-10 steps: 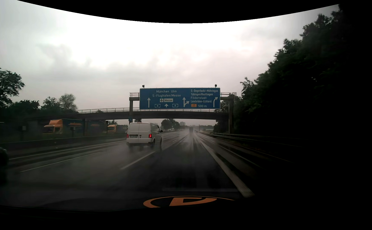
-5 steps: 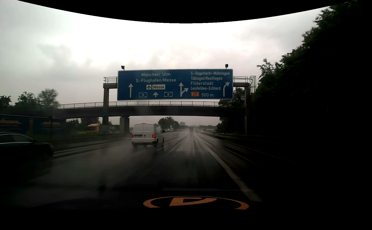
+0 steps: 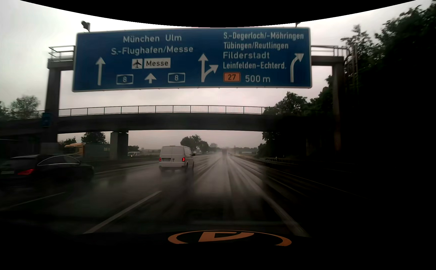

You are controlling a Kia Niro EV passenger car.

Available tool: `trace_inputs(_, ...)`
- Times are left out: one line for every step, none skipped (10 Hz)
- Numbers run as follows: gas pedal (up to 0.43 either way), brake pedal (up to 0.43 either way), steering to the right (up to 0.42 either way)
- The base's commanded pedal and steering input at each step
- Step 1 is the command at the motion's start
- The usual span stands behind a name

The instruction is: Follow the waypoints while adhering to traffic rules and regulations

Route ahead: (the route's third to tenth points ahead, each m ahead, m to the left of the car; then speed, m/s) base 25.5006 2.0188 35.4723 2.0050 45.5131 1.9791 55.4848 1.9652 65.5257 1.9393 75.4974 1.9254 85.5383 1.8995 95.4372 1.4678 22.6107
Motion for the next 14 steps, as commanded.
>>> trace_inputs(0.110, 0.000, -0.001)
trace_inputs(0.110, 0.000, -0.001)
trace_inputs(0.110, 0.000, -0.001)
trace_inputs(0.110, 0.000, -0.001)
trace_inputs(0.110, 0.000, -0.001)
trace_inputs(0.110, 0.000, -0.001)
trace_inputs(0.110, 0.000, -0.001)
trace_inputs(0.110, 0.000, -0.001)
trace_inputs(0.110, 0.000, -0.001)
trace_inputs(0.110, 0.000, -0.001)
trace_inputs(0.110, 0.000, 0.000)
trace_inputs(0.110, 0.000, 0.000)
trace_inputs(0.110, 0.000, -0.001)
trace_inputs(0.110, 0.000, -0.001)
